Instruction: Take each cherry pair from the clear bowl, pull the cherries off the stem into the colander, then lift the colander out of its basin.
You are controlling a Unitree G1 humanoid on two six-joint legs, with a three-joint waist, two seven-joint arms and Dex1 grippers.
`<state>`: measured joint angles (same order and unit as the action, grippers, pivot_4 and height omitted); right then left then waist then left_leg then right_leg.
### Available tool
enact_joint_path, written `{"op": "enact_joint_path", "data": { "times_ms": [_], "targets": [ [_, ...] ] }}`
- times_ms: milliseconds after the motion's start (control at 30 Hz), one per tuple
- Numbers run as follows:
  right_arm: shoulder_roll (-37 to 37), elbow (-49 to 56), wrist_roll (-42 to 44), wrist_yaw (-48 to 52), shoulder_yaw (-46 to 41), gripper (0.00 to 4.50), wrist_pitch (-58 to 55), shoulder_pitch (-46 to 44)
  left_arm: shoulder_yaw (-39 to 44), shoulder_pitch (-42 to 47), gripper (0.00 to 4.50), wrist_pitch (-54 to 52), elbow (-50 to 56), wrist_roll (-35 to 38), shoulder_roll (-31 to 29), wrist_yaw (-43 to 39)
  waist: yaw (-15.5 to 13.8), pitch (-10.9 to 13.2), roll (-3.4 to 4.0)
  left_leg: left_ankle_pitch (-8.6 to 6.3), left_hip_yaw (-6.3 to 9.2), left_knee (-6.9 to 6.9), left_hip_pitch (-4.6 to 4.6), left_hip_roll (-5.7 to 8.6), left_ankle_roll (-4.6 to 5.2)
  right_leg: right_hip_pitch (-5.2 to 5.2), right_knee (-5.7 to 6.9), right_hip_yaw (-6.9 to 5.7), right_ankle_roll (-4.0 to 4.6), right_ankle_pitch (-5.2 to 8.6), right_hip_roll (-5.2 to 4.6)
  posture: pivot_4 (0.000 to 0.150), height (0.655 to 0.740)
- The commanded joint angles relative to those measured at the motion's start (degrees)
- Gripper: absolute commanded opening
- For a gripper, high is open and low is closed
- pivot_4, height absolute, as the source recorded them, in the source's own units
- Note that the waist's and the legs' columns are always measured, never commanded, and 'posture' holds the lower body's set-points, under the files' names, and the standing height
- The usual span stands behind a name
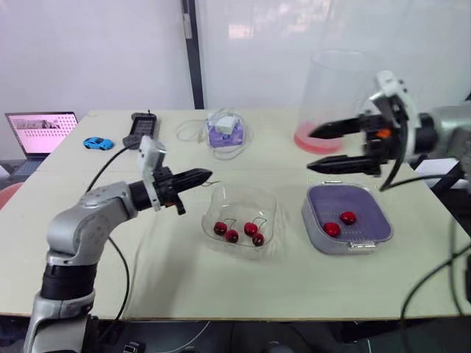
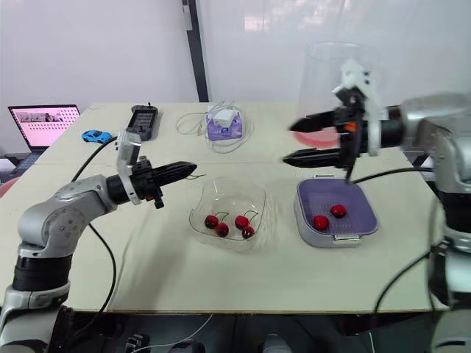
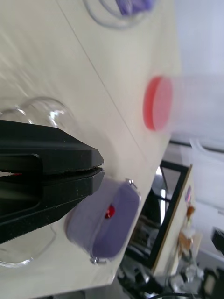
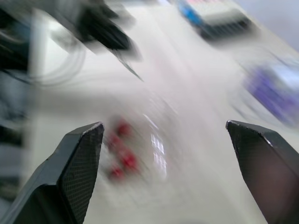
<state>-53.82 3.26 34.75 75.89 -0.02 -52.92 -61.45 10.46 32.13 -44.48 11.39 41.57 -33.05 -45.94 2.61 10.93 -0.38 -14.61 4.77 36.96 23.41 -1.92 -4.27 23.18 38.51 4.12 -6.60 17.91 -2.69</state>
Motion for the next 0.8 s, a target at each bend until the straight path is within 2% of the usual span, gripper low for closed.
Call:
{"op": "enact_joint_path", "data": {
  "times_ms": [33,233,367,500,633,733,800],
  "targets": [
    [5.0,0.9,2.6,-1.5,0.7,4.48,-0.5,-4.7,7.3,-4.9,0.0,1.8,3.0,1.1,-1.8,2.6,-0.1,0.0,0.0,0.0,0.0,-0.01,0.02,0.0,0.0,0.02,0.0,-0.01,0.0,0.0,-0.02,0.15,0.7332],
    [10.1,-3.1,0.7,-1.3,3.6,4.48,3.2,-5.9,15.0,-19.3,0.0,3.7,5.9,0.4,-3.5,5.3,-0.7,0.0,-0.04,0.0,-0.01,0.01,0.07,0.06,0.0,0.01,-0.02,-0.05,0.0,0.0,-0.15,0.15,0.7332],
    [11.4,-5.5,-1.0,-0.6,5.0,4.48,5.9,-6.1,17.1,-27.7,0.0,4.4,6.8,-0.6,-1.5,8.9,-0.8,0.0,-0.05,-0.01,0.0,0.02,0.07,0.06,0.0,-0.01,0.0,-0.07,0.0,0.0,-0.16,0.15,0.7332],
    [11.1,-5.8,-1.0,0.4,4.9,4.48,6.9,-5.7,17.6,-30.9,0.0,5.6,3.9,-1.5,1.4,12.0,-0.8,0.0,-0.05,-0.01,0.0,0.0,0.06,0.06,0.01,0.02,0.02,-0.07,0.0,0.0,-0.16,0.15,0.7332],
    [10.3,-5.9,-1.4,0.3,4.5,4.48,6.4,-5.9,17.9,-33.0,0.0,9.3,-5.0,-5.5,3.0,14.3,-0.5,0.0,-0.04,-0.01,-0.01,0.0,0.05,0.06,0.02,0.02,0.02,-0.07,0.0,0.0,-0.15,0.15,0.7332],
    [9.8,-6.1,-1.7,-0.3,4.4,4.5,5.8,-6.4,19.0,-33.0,0.96,11.0,-8.4,-5.3,3.7,14.9,-0.4,0.0,-0.04,-0.02,-0.01,-0.02,0.05,0.06,0.03,0.03,0.02,-0.07,0.0,0.0,-0.13,0.15,0.7332],
    [8.9,-5.9,-1.7,-0.2,4.4,4.5,4.8,-6.3,20.9,-32.4,1.87,12.1,-9.5,-3.8,4.0,14.9,-0.4,0.0,-0.04,-0.02,0.0,-0.02,0.03,0.05,0.03,0.02,0.03,-0.07,0.0,-0.01,-0.13,0.15,0.7332]
  ]
}}
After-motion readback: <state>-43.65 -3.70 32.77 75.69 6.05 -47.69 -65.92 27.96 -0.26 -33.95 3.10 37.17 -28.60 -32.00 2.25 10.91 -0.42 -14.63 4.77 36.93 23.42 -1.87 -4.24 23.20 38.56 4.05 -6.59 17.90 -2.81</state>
